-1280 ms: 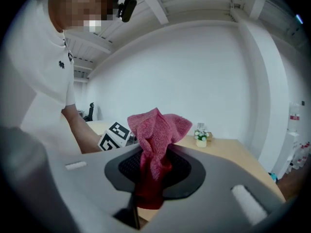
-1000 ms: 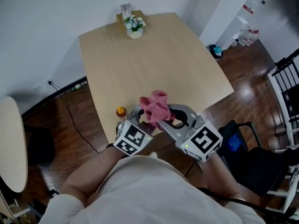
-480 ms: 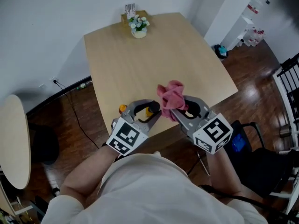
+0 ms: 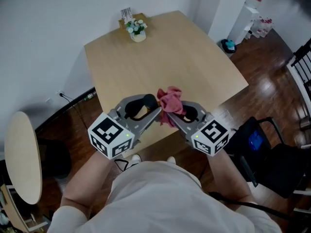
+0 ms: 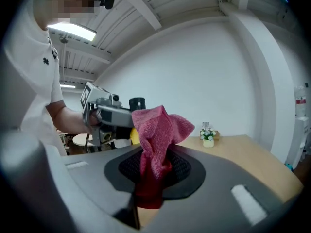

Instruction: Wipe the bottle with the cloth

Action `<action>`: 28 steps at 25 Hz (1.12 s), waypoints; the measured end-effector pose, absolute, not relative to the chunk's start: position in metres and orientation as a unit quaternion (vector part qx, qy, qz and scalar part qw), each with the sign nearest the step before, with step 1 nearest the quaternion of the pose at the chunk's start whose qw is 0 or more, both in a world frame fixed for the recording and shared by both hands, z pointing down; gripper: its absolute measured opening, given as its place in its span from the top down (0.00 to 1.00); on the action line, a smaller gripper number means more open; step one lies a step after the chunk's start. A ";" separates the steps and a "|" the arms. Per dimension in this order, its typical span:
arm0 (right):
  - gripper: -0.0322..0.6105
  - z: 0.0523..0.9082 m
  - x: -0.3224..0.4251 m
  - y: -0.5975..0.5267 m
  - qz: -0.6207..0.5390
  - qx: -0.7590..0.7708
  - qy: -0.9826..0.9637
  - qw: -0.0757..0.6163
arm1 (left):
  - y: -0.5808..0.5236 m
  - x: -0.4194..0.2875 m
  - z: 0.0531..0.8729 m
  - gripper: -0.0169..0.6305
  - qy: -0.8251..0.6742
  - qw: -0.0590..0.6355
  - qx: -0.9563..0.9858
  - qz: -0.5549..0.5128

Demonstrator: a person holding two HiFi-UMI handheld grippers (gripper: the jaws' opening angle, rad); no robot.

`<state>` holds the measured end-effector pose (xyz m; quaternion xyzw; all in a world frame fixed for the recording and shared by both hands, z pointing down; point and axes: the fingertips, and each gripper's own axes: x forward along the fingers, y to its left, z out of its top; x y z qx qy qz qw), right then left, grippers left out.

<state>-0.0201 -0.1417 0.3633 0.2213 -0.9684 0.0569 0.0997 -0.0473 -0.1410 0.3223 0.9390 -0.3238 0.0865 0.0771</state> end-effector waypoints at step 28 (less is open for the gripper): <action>0.81 0.357 -0.017 -0.084 -0.033 0.205 -0.968 0.140 | -0.149 -0.035 0.307 0.74 -0.335 0.101 0.932 0.092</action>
